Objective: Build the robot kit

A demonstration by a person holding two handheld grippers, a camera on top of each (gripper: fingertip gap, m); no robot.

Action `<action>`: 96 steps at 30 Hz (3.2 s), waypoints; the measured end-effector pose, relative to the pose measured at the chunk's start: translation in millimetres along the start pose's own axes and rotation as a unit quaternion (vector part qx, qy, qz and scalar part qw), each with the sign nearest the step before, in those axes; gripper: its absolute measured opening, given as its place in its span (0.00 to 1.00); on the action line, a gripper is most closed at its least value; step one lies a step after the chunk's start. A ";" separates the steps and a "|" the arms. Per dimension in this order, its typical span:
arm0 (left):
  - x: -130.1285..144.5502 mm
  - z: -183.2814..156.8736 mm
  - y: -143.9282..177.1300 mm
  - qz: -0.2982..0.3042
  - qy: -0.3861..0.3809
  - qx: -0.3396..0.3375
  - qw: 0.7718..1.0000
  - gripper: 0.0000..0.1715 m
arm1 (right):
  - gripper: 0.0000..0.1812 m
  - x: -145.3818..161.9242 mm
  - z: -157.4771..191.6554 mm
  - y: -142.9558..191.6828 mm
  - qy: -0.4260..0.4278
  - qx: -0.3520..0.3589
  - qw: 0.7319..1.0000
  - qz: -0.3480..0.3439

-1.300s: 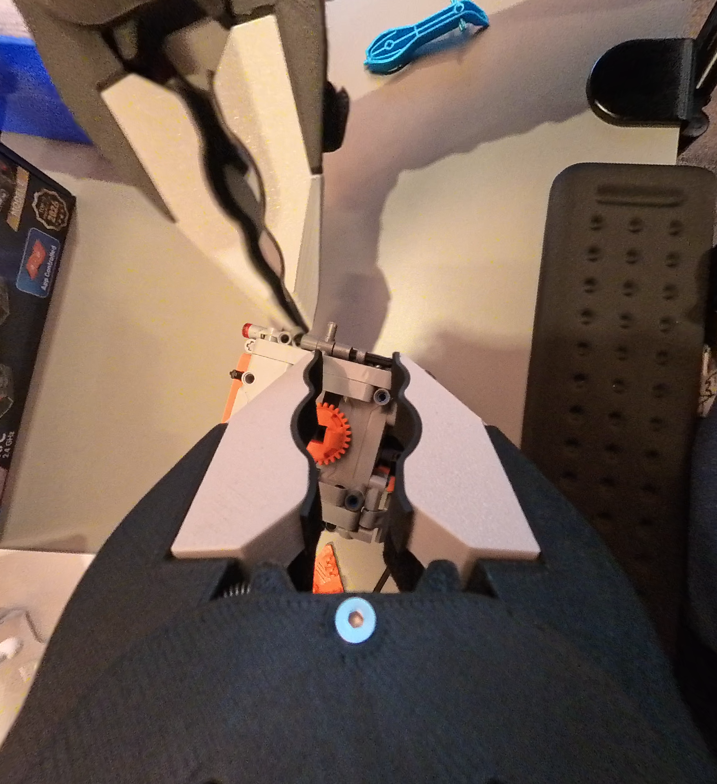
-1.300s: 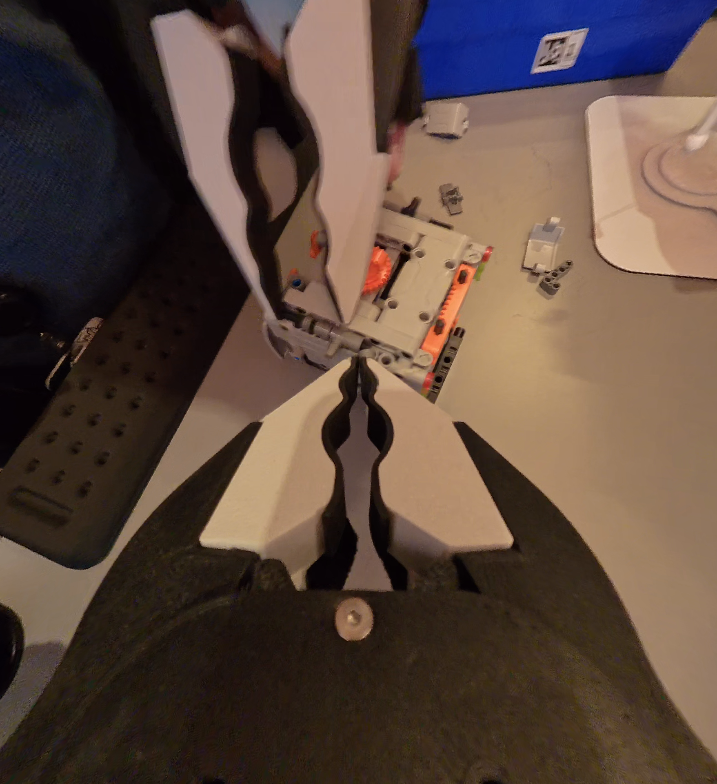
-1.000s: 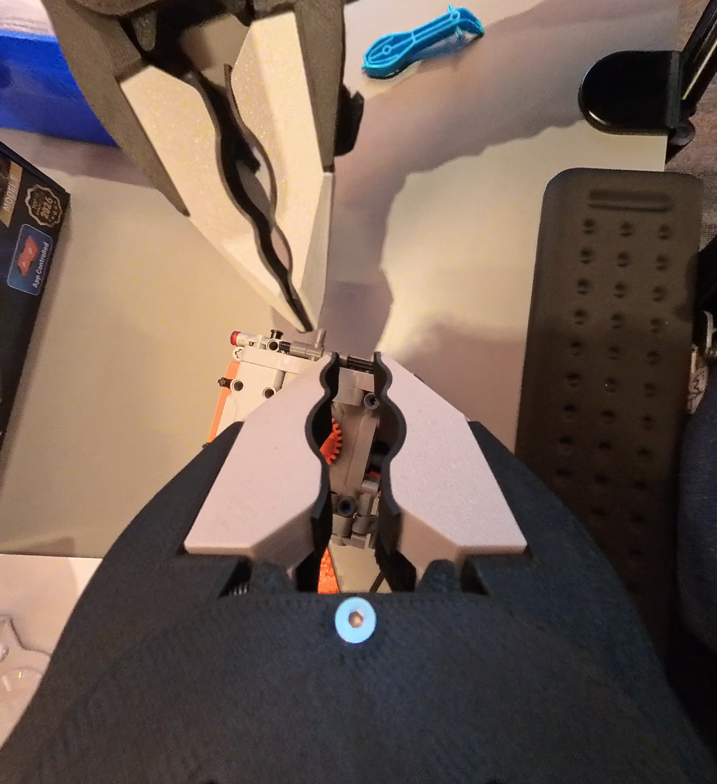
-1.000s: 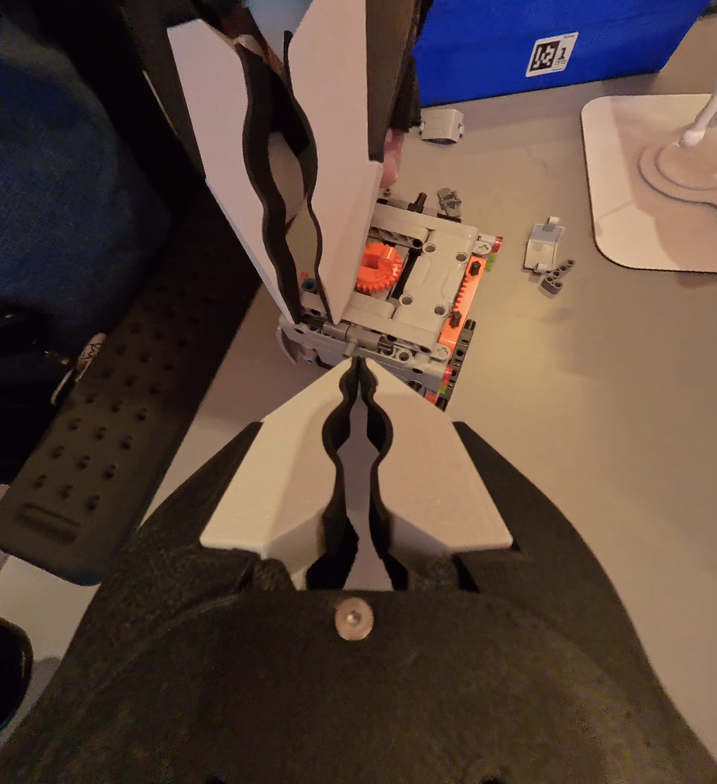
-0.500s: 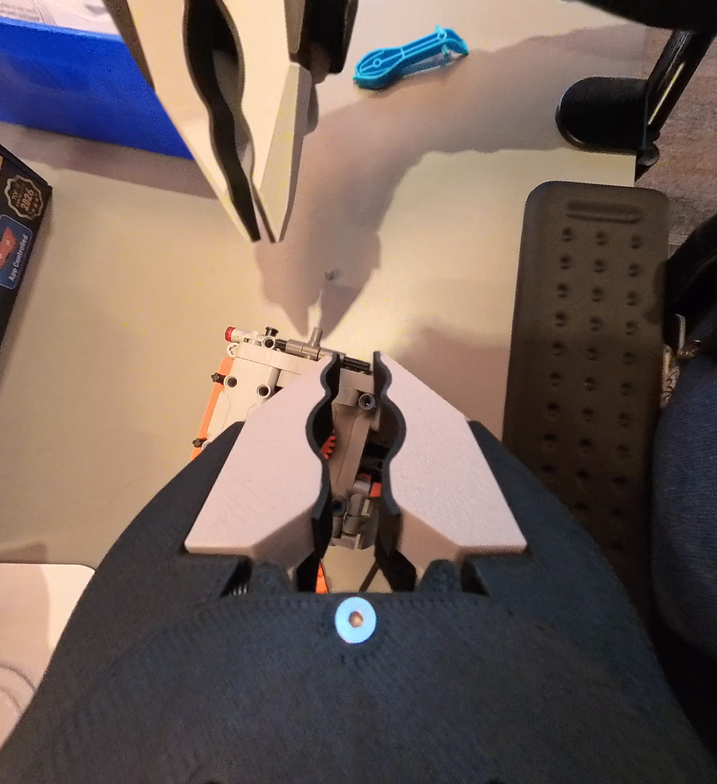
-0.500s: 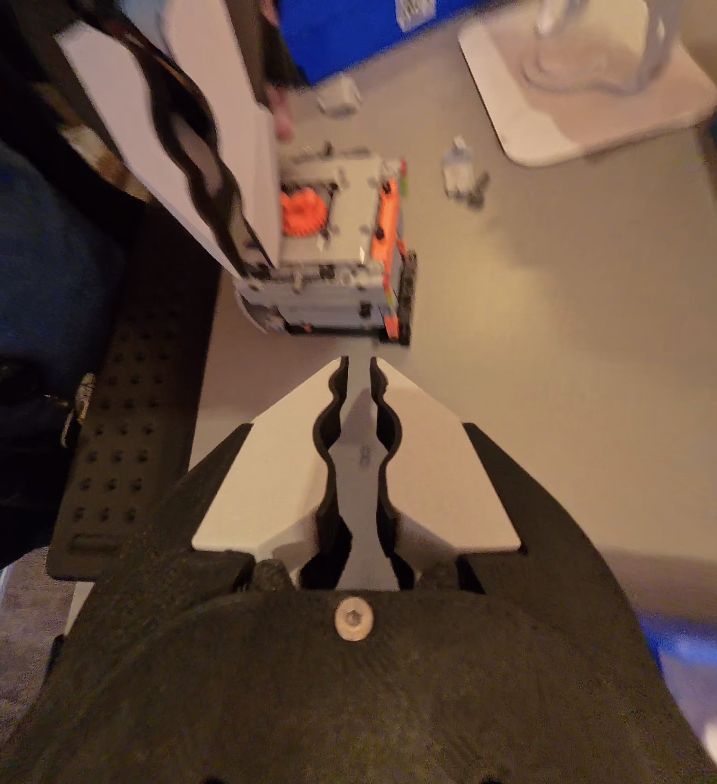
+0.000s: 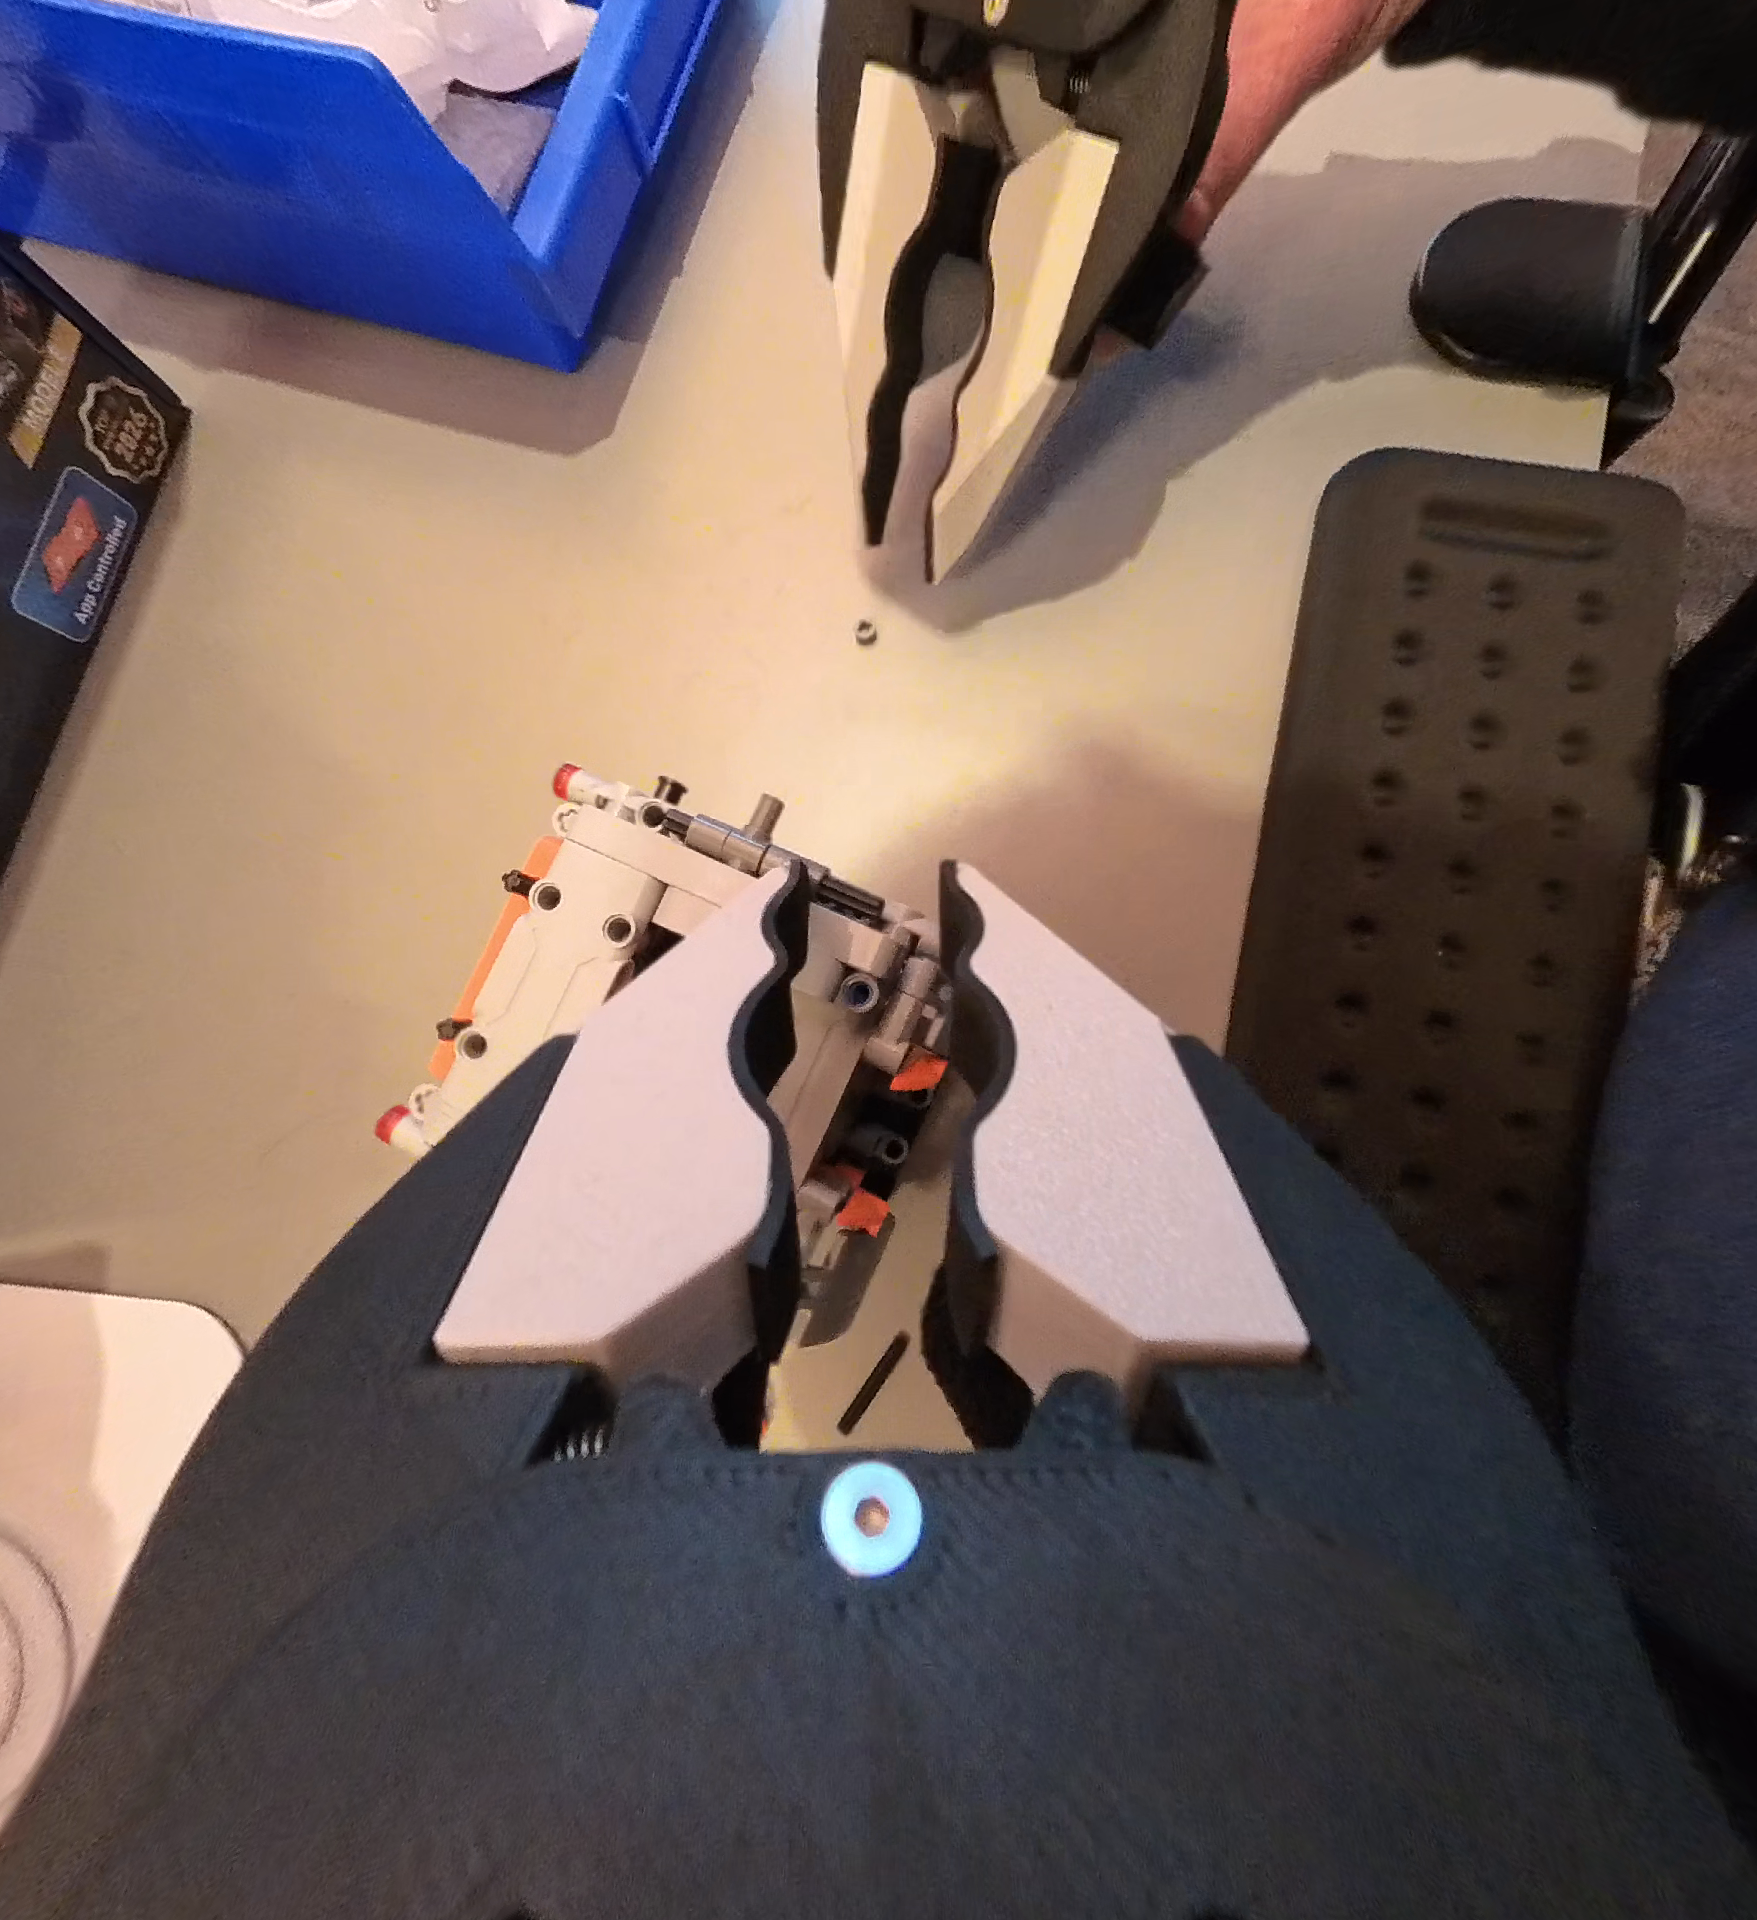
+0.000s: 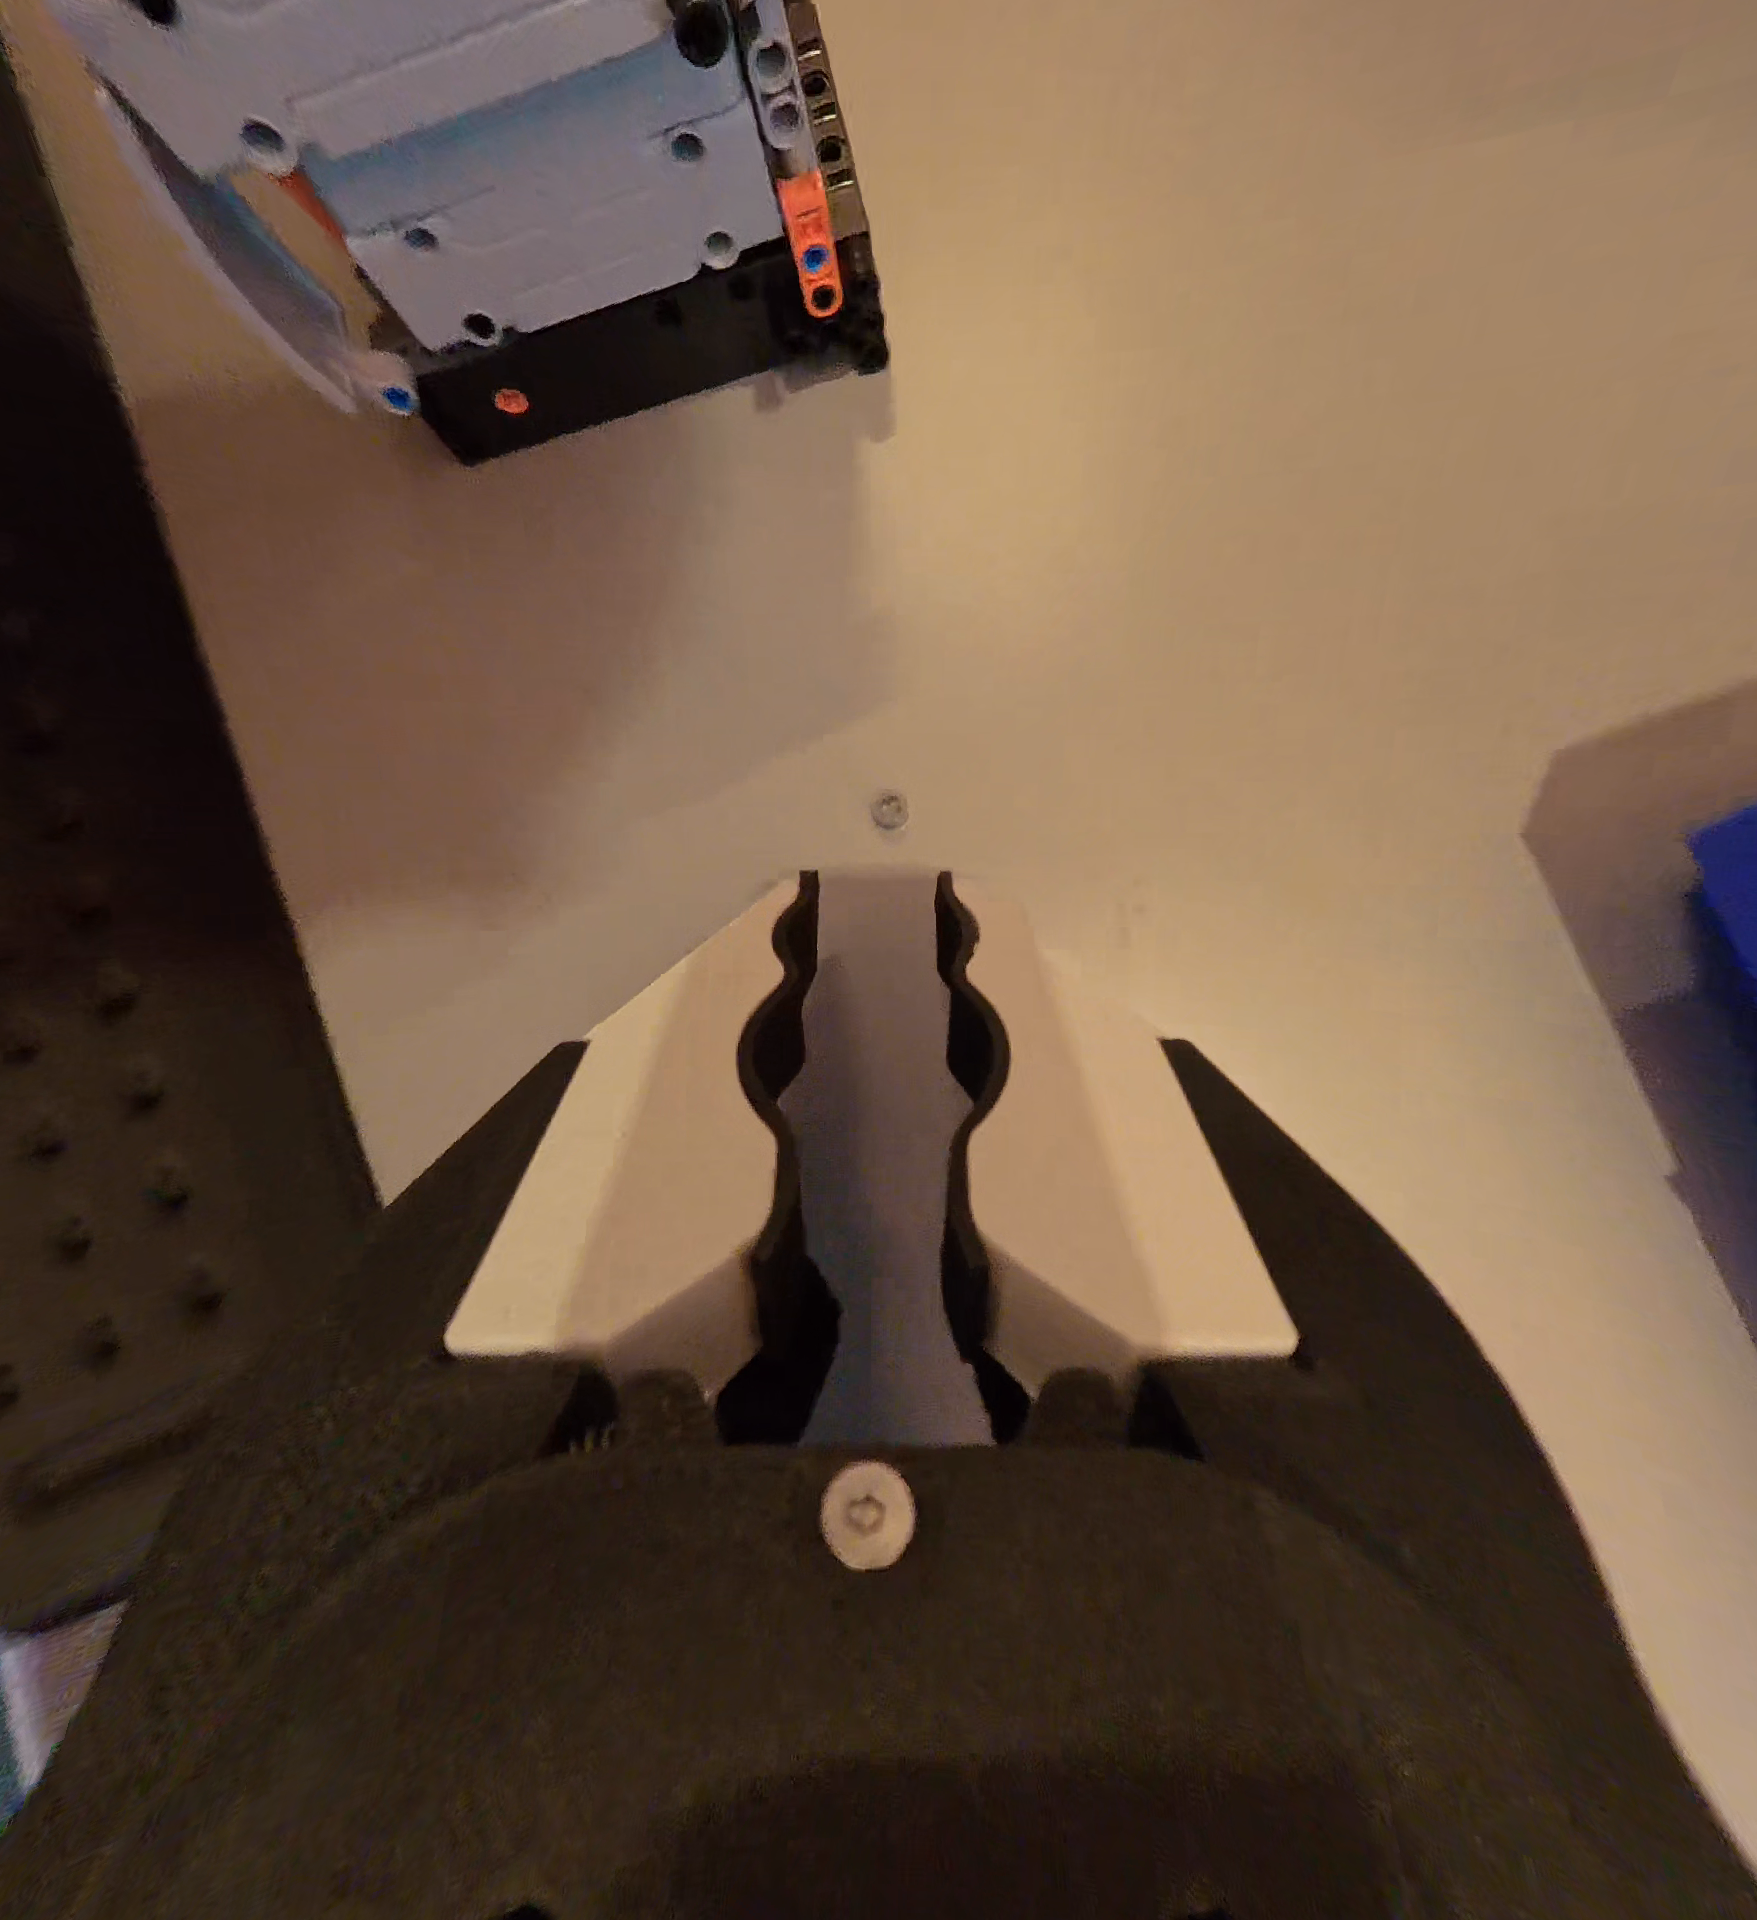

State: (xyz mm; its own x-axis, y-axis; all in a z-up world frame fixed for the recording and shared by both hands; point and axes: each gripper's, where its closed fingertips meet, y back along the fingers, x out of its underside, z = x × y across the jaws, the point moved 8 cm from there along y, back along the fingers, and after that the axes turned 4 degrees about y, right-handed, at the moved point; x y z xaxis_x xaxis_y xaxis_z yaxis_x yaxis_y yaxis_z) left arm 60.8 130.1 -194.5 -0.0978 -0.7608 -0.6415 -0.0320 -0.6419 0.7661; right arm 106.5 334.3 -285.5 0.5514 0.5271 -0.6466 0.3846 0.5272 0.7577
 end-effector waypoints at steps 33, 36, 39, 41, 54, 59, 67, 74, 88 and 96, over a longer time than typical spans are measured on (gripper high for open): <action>28.3 -9.6 27.8 -0.025 0.014 -0.085 0.996 0.18 | 0.02 -108.8 17.3 -22.6 -0.205 -0.342 0.869 -0.294; 21.2 -8.0 29.7 -0.048 0.001 -0.111 0.993 0.16 | 0.02 -109.8 20.6 -21.7 -0.215 -0.369 0.853 -0.300; 5.6 -4.6 31.3 -0.084 -0.010 -0.138 0.987 0.14 | 0.02 -112.7 22.6 -19.5 -0.228 -0.387 0.837 -0.311; -1.5 -5.0 27.8 -0.089 -0.026 -0.146 0.985 0.13 | 0.02 -114.7 24.8 -18.1 -0.237 -0.400 0.825 -0.321; -5.4 -1.2 19.1 -0.099 -0.035 -0.198 0.975 0.02 | 0.04 -114.6 29.4 -13.1 -0.266 -0.369 0.821 -0.343; -6.5 -0.1 16.8 -0.073 -0.050 -0.207 0.974 0.02 | 0.05 -117.4 30.9 -1.2 -0.219 -0.263 0.880 -0.329; -11.1 -1.0 8.0 -0.012 -0.095 -0.220 0.971 0.02 | 0.01 -124.4 39.1 8.2 -0.152 -0.149 0.945 -0.249; -12.2 -1.8 3.2 0.032 -0.127 -0.230 0.964 0.02 | 0.01 -127.5 42.1 8.4 -0.138 -0.106 0.964 -0.203; -11.0 -0.2 0.5 0.037 -0.132 -0.228 0.964 0.02 | 0.00 -119.2 33.6 0.3 -0.184 -0.177 0.936 -0.244; -8.9 1.6 1.1 0.029 -0.122 -0.224 0.966 0.02 | 0.00 -114.0 28.0 -7.2 -0.220 -0.236 0.906 -0.274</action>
State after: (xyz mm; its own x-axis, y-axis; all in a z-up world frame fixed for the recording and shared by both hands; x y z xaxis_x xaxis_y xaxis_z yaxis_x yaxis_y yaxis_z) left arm 60.0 136.4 -187.8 -0.3193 -0.7866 -0.5285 0.4097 -0.6175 0.6715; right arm 61.6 251.7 -214.8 0.6558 -0.1617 -0.7374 0.3874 0.9104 0.1449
